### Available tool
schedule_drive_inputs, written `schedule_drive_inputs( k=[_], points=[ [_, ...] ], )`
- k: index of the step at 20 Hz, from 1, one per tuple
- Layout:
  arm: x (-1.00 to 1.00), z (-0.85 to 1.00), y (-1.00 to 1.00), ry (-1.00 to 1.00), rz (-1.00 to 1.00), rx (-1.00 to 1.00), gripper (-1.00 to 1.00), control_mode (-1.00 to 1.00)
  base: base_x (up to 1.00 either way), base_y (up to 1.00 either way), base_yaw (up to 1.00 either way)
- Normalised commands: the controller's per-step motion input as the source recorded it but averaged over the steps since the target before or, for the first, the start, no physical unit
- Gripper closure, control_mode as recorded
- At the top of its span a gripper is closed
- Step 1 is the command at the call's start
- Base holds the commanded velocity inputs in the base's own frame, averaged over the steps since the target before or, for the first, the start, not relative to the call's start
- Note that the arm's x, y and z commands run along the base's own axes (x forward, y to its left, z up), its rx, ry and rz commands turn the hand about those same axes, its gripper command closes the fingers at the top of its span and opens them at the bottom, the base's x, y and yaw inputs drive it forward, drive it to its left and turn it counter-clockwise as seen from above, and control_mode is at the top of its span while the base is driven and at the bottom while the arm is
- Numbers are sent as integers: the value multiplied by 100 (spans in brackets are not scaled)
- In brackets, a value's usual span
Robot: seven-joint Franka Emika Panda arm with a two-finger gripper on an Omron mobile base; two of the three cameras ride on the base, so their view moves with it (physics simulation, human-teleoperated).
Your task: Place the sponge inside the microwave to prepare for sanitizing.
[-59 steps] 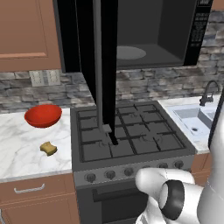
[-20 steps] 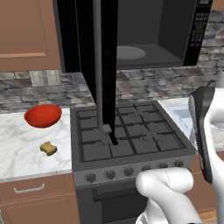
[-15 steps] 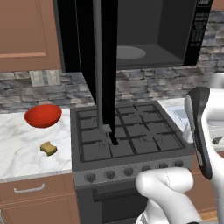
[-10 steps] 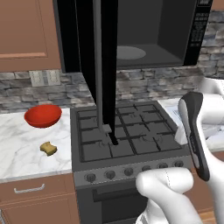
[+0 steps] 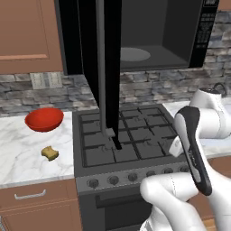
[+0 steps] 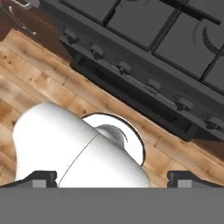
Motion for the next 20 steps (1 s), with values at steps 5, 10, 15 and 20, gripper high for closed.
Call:
schedule_drive_inputs(
  k=[5,10,15,20],
  points=[
    [6,7,26,-27,33,8,-100,-100,0,0,0],
    [0,19,22,-18,21,4,-100,-100,0,0,0],
    [9,0,35,-4,3,3,-100,-100,0,0,0],
    [16,0,24,0,-5,3,-100,-100,0,0,0]
  ],
)
